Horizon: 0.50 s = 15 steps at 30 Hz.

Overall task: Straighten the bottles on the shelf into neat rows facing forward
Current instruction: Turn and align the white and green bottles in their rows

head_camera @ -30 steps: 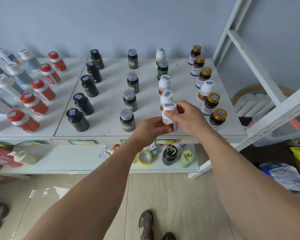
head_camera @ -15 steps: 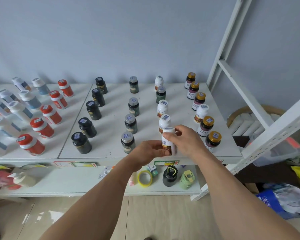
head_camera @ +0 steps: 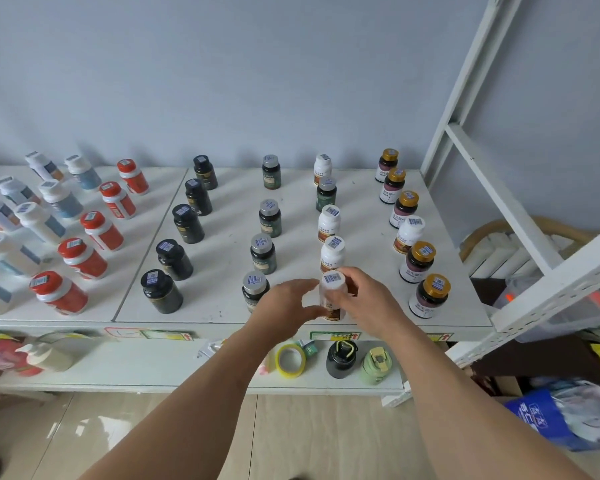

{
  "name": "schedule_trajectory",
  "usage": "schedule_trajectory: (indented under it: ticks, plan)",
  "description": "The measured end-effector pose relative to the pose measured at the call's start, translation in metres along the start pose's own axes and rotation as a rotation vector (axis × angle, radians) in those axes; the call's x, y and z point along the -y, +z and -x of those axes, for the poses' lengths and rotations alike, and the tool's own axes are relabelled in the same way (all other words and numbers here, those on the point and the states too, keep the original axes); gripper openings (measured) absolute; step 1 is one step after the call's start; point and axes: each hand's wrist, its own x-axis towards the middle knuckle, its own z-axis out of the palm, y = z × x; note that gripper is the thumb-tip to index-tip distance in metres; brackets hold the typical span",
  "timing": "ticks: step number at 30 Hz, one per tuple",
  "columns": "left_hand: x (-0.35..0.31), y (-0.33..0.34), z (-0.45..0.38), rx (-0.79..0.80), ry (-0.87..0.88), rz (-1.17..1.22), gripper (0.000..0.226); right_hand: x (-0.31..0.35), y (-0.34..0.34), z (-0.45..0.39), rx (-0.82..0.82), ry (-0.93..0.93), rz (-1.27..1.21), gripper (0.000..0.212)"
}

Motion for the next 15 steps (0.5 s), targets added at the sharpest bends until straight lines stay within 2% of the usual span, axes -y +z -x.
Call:
schedule_trajectory:
  ticks: [5, 12, 15]
  plan:
    - [0.007, -0.001, -0.003, 0.002, 0.081, -0.158, 0.06, -0.014, 0.007, -0.004, -0.015, 0.012, -0.037, 0.049]
    - [0.007, -0.013, -0.008, -0.021, 0.121, -0.092, 0.061, -0.012, 0.0, -0.002, 0.015, 0.046, -0.121, 0.069]
    - [0.004, -0.025, -0.018, -0.043, 0.113, -0.06, 0.061, -0.001, -0.014, -0.012, -0.091, 0.016, -0.133, 0.058]
